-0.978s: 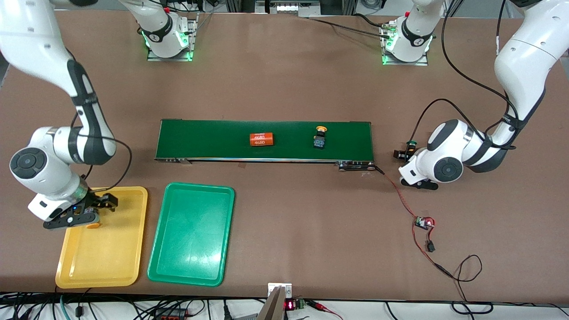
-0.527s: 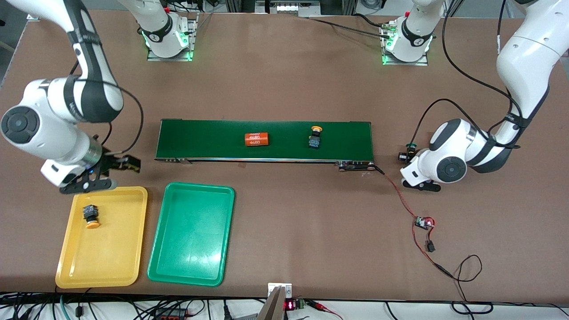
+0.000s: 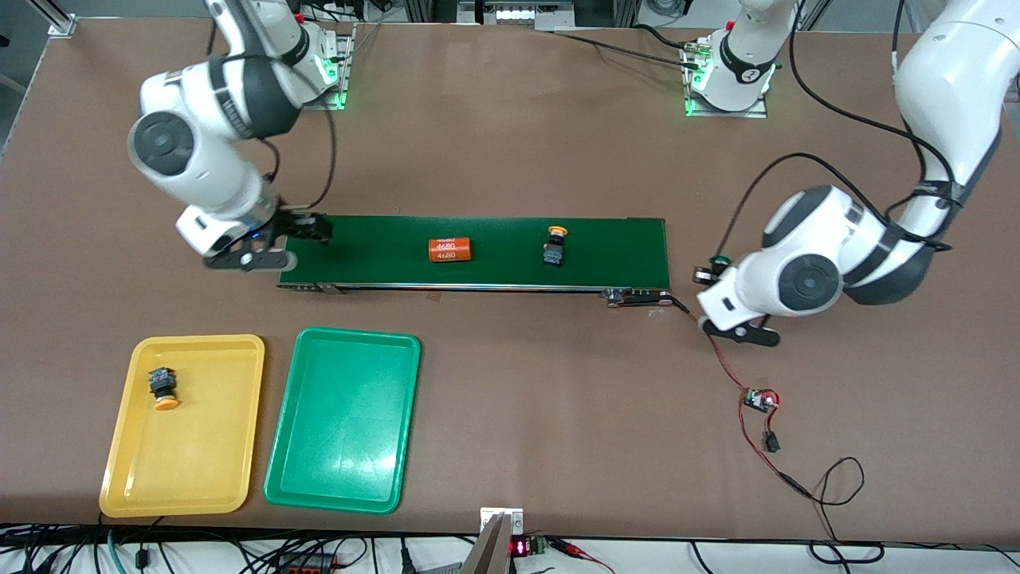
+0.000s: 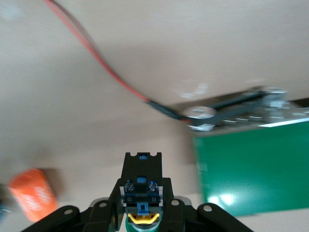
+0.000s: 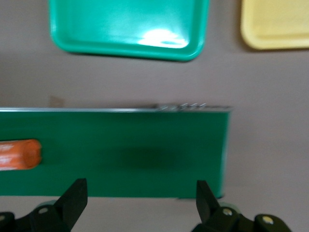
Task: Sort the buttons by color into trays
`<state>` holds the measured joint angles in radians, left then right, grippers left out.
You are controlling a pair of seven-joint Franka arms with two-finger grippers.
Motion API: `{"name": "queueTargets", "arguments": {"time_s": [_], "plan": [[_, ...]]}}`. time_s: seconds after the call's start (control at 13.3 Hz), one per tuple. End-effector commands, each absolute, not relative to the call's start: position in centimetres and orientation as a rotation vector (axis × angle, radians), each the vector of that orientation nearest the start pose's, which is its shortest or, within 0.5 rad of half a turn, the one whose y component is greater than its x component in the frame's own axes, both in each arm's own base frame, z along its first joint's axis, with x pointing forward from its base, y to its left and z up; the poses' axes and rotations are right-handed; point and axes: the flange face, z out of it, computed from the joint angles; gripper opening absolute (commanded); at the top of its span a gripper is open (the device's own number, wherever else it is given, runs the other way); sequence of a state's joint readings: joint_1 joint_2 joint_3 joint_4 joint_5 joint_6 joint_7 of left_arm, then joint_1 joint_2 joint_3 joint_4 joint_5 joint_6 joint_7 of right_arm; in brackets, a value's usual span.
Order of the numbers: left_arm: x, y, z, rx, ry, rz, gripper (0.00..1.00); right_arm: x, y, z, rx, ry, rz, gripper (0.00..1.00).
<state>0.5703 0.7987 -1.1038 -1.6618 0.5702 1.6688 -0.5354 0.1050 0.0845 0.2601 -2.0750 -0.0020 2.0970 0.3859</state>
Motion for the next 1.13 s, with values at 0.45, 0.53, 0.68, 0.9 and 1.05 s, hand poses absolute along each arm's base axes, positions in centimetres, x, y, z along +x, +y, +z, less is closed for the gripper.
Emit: {"name": "queueTargets", "arguments": {"time_s": [0.45,0.53,0.68,0.9,1.05], "plan": [[54.9,-32.4,26.9,-3.087,0.22,0.569,0.68,44.8,27.8,36.7,-3.105,0.16,-0.042,1.0],[55.3,-31.7,26.7,-3.081,0.206,0.567,1.0,44.8,28.0,36.7,-3.1,0.155,-0.054,1.0],[56.7,-29.3,28.7,-3.095,0.151,0.535,1.0,44.7,29.1,37.1,-3.071,0.175,-0.111,1.0],[60.3,-25.1,36.5,-3.092,0.056,0.502,1.0,44.8,29.1,36.9,-3.067,0.183,-0.113,1.0],[62.8,-21.5,39.1,-3.075,0.068,0.5,1.0,44.8,29.1,36.7,-3.069,0.182,-0.107,1.0]]}}
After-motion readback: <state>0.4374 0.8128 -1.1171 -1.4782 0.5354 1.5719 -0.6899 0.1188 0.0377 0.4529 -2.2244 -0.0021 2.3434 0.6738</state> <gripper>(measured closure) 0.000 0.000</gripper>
